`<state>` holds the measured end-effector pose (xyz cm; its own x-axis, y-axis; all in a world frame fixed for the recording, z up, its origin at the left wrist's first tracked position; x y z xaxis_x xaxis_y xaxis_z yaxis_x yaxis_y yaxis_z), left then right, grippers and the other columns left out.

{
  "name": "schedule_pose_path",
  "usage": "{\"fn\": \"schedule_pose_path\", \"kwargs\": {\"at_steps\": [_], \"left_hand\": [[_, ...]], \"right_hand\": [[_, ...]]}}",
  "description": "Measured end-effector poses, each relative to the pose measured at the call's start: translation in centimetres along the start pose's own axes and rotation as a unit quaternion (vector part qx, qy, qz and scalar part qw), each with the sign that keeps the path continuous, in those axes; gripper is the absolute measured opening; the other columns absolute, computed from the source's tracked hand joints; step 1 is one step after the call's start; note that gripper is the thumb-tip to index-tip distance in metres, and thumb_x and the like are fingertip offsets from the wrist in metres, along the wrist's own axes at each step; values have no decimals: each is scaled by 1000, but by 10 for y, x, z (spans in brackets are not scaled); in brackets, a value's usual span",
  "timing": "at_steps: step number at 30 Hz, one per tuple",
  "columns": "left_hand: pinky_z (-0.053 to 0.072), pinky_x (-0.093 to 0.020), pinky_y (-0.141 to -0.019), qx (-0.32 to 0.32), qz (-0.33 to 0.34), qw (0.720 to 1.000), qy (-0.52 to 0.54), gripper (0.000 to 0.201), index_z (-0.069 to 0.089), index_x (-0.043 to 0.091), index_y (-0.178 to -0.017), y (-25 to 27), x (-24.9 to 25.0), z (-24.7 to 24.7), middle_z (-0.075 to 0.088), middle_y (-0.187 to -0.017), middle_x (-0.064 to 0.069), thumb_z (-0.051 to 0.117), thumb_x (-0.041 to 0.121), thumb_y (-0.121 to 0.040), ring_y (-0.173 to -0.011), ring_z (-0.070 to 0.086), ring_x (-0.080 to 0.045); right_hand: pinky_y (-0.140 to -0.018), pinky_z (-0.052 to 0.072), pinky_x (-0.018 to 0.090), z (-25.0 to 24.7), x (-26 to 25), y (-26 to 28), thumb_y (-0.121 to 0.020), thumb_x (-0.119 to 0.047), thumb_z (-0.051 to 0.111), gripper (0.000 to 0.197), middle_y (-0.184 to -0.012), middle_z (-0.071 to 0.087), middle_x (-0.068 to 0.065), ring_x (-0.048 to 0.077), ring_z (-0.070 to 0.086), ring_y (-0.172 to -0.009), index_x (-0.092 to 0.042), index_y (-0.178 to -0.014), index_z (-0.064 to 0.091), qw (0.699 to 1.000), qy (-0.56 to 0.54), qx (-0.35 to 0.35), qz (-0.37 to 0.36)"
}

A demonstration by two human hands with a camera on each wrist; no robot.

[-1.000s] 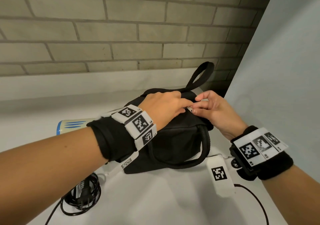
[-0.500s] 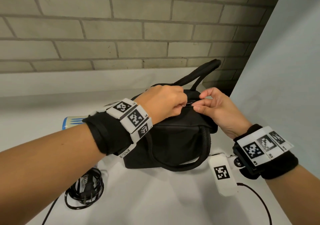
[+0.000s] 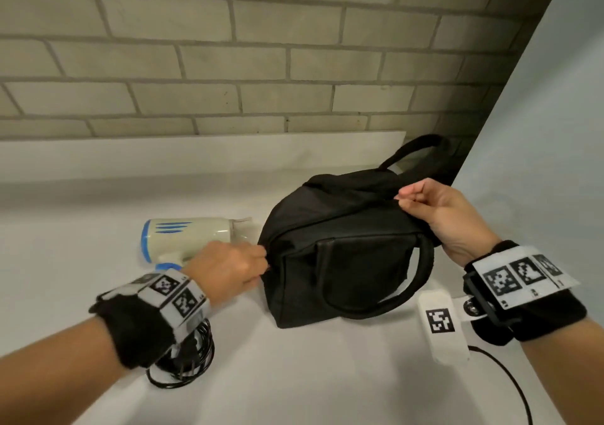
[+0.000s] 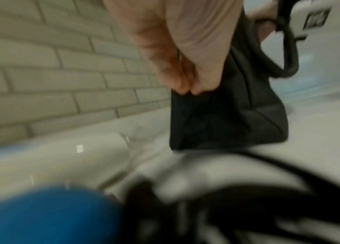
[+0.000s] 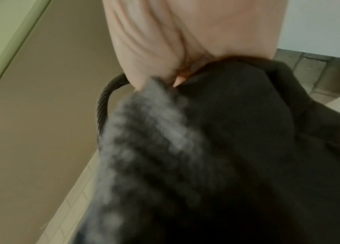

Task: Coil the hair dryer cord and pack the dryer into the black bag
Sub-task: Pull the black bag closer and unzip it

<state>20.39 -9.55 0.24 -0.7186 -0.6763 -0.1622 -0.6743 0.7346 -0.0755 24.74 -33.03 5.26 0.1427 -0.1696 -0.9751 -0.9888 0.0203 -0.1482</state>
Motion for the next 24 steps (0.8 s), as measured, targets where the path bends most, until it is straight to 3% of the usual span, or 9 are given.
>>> {"fn": "schedule_pose_path", "kwargs": {"at_steps": [3, 5, 6, 9, 11, 13, 17, 21, 24], "left_hand": [[21, -9, -35, 12, -26, 998, 54, 22, 62, 23, -56, -4, 6, 11, 61, -59, 10, 82, 18, -50, -47, 58, -5], [27, -7, -47, 14, -104, 989, 105, 4, 67, 25, -74, -4, -11, 0, 65, -80, 11, 66, 26, -71, -71, 63, -8], [39, -15, -53, 29, -128, 980, 151, 15, 68, 28, -79, -2, -17, -9, 64, -86, 12, 54, 32, -75, -79, 62, -10], [51, -36, -66, 190, -136, 939, 253, 23, 63, 31, -73, 6, -28, -60, 55, -84, 12, 42, 39, -67, -79, 52, -7], [49, -37, -72, 230, -118, 934, 248, 21, 58, 34, -84, -2, -24, -80, 52, -96, 8, 45, 41, -69, -92, 46, -5], [48, -44, -84, 167, -101, 957, 217, 27, 54, 38, -101, -24, -13, -78, 46, -122, -1, 55, 39, -74, -113, 41, -14], [45, -45, -92, 13, -114, 977, 180, 45, 49, 32, -120, -59, -15, -47, 36, -134, -11, 58, 13, -80, -113, 47, -31], [42, -40, -81, 64, -203, 973, 94, 45, 44, 24, -126, -66, -51, -58, 43, -126, -15, 49, 4, -86, -103, 53, -37], [41, -40, -78, 101, -250, 956, 114, 50, 43, 24, -126, -70, -75, -61, 43, -129, -16, 46, -2, -83, -105, 52, -39]], "right_hand": [[-67, 47, 5, 4, -15, 6, -86, -2, 51, 21, -81, 59, 0, 1, 58, -72, -18, -77, 61, 997, 70, -31, -9], [-76, 47, 9, 14, -28, 14, -83, -18, 58, 9, -91, 62, -7, 2, 58, -86, -25, -84, 63, 982, 164, -89, -11], [-81, 45, 10, 21, -31, 18, -78, -27, 63, 11, -98, 61, -10, 1, 56, -92, -30, -89, 63, 967, 220, -124, -7], [-98, 37, 19, 41, -36, 23, -55, -55, 68, 58, -119, 50, -14, 4, 46, -110, -38, -109, 55, 906, 373, -202, -3], [-90, 34, 5, 58, -40, 26, -55, -48, 76, 64, -114, 47, -21, 0, 44, -104, -35, -113, 54, 878, 409, -247, -15], [-71, 32, -6, 72, -42, 29, -60, -35, 79, 51, -95, 42, -28, -7, 42, -85, -31, -105, 54, 843, 463, -272, -38], [-57, 34, 10, 91, -45, 37, -74, -26, 69, 26, -83, 42, -18, 0, 40, -72, -31, -86, 47, 783, 549, -283, -79], [-56, 42, 16, 94, -48, 60, -74, -23, 69, 22, -70, 52, -11, 6, 53, -66, -27, -77, 48, 797, 523, -294, -70], [-57, 37, 23, 102, -45, 96, -76, -42, 61, 26, -73, 50, -9, 12, 54, -74, -27, -83, 41, 713, 609, -327, -113]]}}
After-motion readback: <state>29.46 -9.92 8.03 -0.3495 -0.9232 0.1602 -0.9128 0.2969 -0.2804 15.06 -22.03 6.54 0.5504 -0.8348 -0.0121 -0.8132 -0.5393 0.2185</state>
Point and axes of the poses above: each hand's wrist, its own y-axis away from the middle knuckle, its own z-axis out of the palm, x = y × z, the point moved 9 cm from there along -y, towards the middle knuckle
